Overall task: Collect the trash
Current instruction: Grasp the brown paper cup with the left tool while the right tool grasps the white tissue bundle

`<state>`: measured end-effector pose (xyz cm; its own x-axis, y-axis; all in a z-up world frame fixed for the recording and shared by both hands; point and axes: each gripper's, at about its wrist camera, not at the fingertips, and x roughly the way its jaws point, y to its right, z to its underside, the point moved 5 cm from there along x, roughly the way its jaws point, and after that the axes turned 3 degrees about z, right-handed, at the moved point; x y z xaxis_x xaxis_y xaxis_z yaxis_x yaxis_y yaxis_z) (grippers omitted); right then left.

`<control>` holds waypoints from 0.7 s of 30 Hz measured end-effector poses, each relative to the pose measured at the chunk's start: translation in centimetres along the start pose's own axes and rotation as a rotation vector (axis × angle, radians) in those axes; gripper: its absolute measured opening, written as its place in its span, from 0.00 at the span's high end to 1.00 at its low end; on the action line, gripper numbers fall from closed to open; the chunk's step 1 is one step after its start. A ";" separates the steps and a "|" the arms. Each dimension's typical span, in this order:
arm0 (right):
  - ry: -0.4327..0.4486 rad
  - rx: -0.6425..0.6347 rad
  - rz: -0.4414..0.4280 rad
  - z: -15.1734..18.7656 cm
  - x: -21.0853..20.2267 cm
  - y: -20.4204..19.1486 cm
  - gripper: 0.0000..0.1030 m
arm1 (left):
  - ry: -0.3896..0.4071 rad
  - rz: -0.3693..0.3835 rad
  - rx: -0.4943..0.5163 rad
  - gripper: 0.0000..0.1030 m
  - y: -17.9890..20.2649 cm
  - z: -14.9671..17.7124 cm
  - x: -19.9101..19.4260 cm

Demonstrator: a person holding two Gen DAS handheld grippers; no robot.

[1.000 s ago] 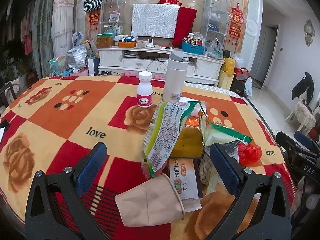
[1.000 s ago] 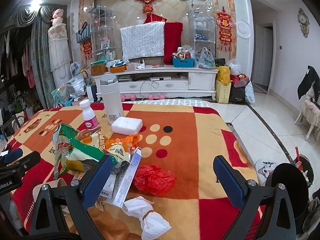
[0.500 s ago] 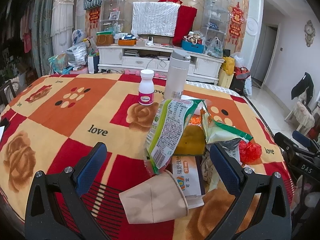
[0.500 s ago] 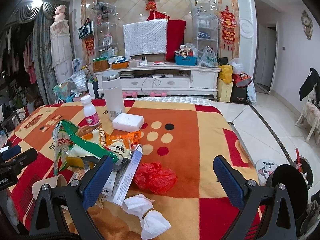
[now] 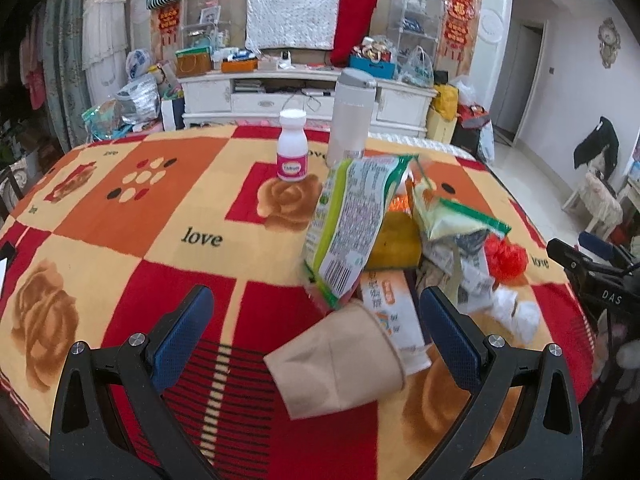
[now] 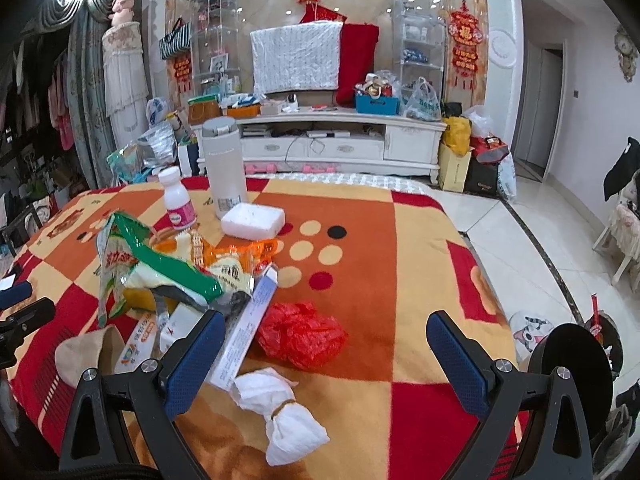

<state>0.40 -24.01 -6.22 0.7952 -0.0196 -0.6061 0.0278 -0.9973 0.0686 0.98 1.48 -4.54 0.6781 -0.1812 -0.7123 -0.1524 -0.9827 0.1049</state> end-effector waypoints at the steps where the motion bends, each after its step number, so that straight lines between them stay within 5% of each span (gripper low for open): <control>1: -0.013 -0.013 -0.007 0.3 0.2 0.0 0.03 | -0.007 0.004 0.000 0.01 0.0 0.1 0.1; 12: -0.144 -0.099 -0.086 4.1 2.4 0.3 0.03 | -0.071 0.087 -0.001 0.01 -1.0 2.0 1.7; 21: -0.176 -0.166 -0.167 4.8 3.7 -1.7 0.03 | -0.167 0.201 0.258 0.01 1.1 2.5 4.8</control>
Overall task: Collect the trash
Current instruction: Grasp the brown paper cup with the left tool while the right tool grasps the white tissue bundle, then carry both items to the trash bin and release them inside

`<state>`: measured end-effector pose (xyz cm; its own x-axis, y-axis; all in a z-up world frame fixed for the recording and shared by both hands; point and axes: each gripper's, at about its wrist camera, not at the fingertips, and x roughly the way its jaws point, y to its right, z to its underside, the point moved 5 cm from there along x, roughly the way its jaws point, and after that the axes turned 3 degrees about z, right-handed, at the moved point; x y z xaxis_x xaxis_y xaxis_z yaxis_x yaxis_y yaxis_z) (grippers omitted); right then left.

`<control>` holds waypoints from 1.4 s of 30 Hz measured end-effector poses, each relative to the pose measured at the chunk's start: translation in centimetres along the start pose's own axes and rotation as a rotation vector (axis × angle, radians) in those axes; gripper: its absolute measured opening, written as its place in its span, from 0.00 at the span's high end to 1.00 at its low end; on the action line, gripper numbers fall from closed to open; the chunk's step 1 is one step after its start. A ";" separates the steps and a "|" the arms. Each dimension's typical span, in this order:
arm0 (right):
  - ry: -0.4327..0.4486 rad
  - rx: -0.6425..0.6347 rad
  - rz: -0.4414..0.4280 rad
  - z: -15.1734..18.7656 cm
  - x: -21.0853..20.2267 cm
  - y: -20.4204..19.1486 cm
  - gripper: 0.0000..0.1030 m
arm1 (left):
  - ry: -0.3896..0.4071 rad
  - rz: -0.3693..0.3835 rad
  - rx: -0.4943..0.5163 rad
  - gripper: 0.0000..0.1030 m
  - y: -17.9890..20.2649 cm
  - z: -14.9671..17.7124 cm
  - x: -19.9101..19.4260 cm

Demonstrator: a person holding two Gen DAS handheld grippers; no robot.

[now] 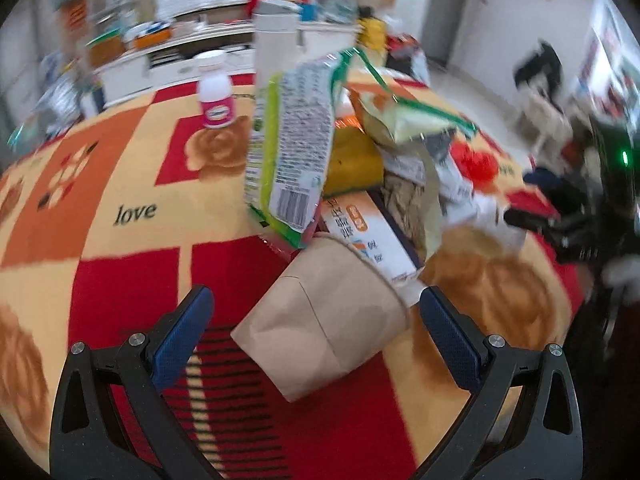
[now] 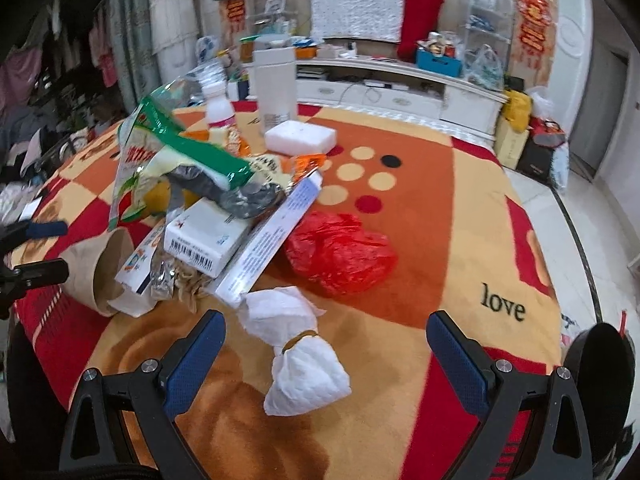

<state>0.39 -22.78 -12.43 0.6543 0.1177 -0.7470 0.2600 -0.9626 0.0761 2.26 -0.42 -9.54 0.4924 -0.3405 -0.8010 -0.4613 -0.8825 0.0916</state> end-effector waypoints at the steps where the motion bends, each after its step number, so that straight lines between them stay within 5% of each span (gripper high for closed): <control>1: -0.008 -0.005 -0.010 0.1 0.3 -0.1 0.03 | -0.017 0.001 0.031 0.01 0.0 -0.1 0.4; 7: -0.080 -0.022 -0.033 0.8 2.7 -0.4 0.04 | -0.088 0.002 0.153 0.01 0.7 0.0 2.5; 9: -0.105 -0.013 -0.056 1.0 3.5 -0.5 0.21 | -0.110 0.025 0.150 0.01 1.1 0.2 3.1; 11: -0.140 0.007 -0.092 1.4 4.4 -0.5 0.41 | -0.141 0.066 0.138 0.20 1.5 0.4 3.6; 15: -0.115 0.031 -0.111 1.5 3.7 0.1 0.67 | -0.159 0.071 0.105 0.26 1.6 0.6 3.5; 19: -0.078 0.041 -0.096 1.6 1.6 1.2 0.70 | -0.146 0.141 0.048 0.61 2.8 0.4 0.8; 31: -0.042 0.165 0.020 3.9 -2.4 9.4 0.70 | -0.103 0.307 0.103 0.62 12.3 -2.9 0.3; 42: -0.010 0.323 0.199 7.3 -6.2 20.8 0.70 | -0.073 0.437 0.142 0.62 24.5 -8.5 5.1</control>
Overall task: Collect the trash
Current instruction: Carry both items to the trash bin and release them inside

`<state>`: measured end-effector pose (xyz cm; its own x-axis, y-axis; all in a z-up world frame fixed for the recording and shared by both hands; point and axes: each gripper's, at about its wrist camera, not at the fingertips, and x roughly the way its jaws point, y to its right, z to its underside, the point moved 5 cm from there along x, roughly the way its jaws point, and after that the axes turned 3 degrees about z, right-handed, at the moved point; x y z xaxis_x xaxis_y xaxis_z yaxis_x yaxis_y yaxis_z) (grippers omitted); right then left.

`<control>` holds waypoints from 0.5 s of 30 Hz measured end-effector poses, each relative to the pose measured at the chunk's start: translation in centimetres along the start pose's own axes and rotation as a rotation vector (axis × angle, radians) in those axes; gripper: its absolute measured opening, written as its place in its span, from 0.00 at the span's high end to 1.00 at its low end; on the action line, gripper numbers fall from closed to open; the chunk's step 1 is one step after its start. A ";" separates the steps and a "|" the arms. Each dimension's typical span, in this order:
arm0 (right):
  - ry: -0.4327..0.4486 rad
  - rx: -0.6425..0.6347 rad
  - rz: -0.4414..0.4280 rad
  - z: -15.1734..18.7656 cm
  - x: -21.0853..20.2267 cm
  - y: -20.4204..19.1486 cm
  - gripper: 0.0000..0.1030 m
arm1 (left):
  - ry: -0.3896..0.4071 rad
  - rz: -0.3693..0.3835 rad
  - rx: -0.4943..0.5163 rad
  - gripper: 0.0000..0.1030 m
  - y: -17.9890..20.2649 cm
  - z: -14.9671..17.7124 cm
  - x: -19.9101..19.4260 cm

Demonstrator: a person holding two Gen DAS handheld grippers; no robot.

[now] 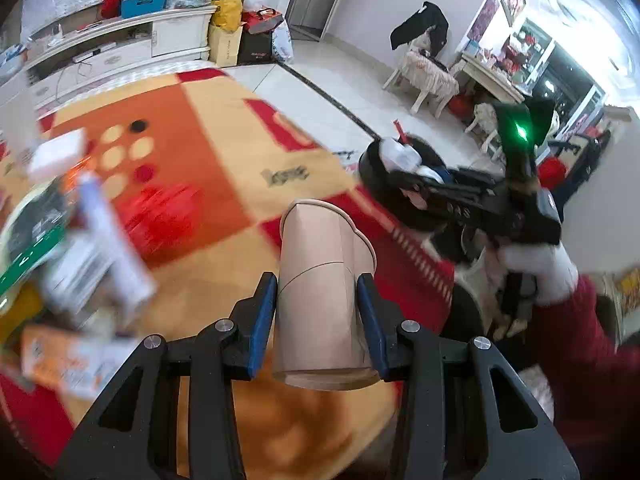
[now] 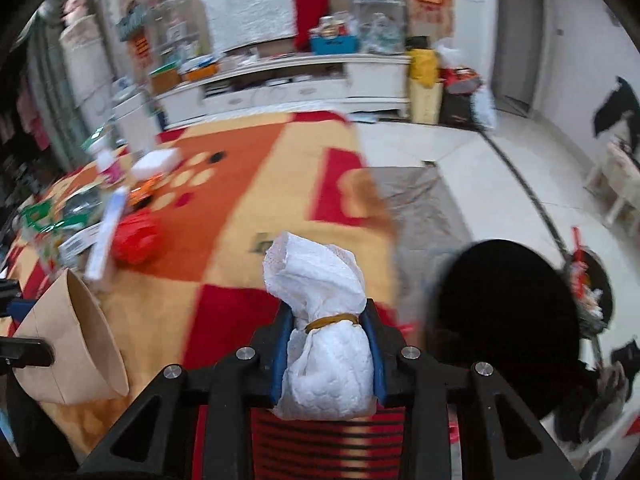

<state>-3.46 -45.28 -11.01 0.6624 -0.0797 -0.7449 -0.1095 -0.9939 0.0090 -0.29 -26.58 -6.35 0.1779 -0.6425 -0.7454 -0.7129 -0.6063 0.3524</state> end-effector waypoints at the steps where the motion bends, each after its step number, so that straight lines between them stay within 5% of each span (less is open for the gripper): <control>1: 0.000 0.032 0.030 0.0 -0.1 1.9 0.70 | 0.006 0.015 -0.010 0.62 0.7 -1.1 1.3; 8: -0.039 0.177 0.148 0.4 1.0 10.7 0.70 | 0.044 0.096 -0.084 0.62 3.8 -7.0 7.4; 15: -0.056 0.292 0.169 1.3 2.0 15.6 0.67 | 0.044 0.159 -0.142 0.61 6.5 -10.5 12.8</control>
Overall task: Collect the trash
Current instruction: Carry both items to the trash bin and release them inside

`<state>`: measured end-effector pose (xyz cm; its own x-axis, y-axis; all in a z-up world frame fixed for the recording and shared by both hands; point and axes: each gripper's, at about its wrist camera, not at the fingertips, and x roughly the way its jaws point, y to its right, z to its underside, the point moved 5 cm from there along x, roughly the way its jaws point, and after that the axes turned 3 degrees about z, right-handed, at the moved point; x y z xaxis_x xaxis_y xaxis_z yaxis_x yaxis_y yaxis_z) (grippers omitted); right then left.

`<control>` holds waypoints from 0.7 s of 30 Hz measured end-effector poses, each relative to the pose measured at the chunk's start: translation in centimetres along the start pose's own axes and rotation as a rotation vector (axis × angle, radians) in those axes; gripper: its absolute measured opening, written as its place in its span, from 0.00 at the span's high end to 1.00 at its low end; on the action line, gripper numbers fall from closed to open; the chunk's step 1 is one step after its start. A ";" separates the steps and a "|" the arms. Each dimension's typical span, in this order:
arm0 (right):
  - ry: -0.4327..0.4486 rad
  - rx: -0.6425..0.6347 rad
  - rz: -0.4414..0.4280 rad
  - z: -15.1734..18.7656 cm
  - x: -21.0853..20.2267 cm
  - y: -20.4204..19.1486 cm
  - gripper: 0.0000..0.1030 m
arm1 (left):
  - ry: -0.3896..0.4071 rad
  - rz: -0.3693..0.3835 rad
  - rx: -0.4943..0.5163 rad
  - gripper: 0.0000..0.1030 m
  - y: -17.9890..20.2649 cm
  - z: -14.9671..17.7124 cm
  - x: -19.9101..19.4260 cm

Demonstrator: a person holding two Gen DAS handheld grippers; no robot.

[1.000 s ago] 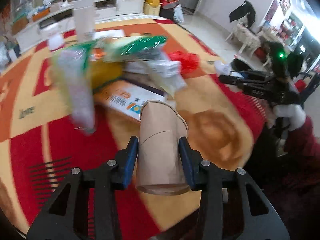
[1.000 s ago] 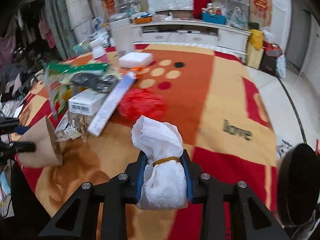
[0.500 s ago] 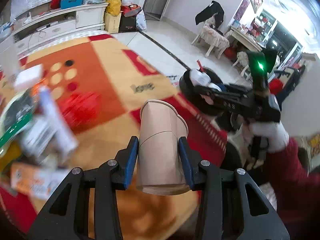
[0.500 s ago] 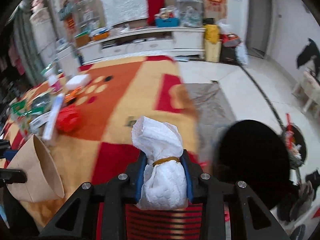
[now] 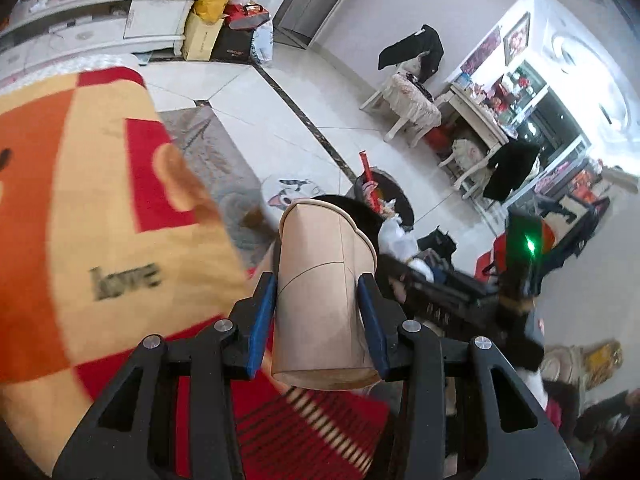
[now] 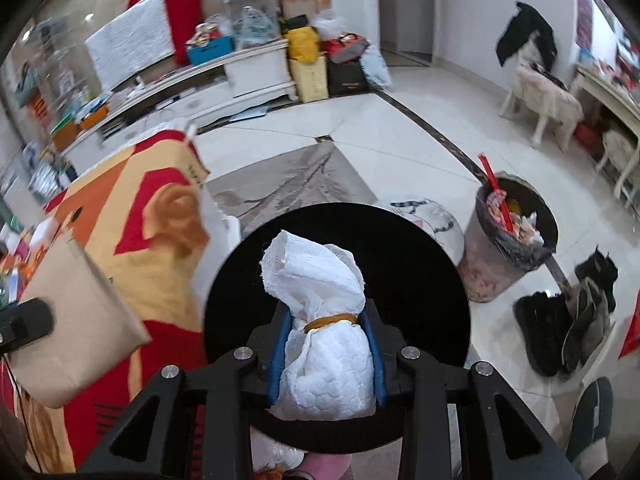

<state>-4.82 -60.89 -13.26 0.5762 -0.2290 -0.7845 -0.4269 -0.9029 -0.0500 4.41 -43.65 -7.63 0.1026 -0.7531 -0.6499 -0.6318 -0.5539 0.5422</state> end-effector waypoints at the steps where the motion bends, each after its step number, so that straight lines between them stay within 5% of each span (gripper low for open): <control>1: 0.001 0.014 0.001 -0.1 0.1 0.1 0.64 | 0.004 0.013 -0.014 0.61 0.1 -0.4 0.8; 6: 0.043 0.069 0.008 -0.4 -0.5 1.5 0.30 | -0.012 0.076 -0.058 0.42 0.0 -0.9 2.8; 21: 0.025 0.017 -0.034 1.5 -0.2 -2.6 0.30 | 0.064 -0.253 0.046 0.42 -3.6 1.8 -3.0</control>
<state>-4.90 -57.94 -13.90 0.6078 -0.2074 -0.7665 -0.4182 -0.9042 -0.0869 5.04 -38.77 -8.61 0.3091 -0.6146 -0.7258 -0.6143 -0.7116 0.3409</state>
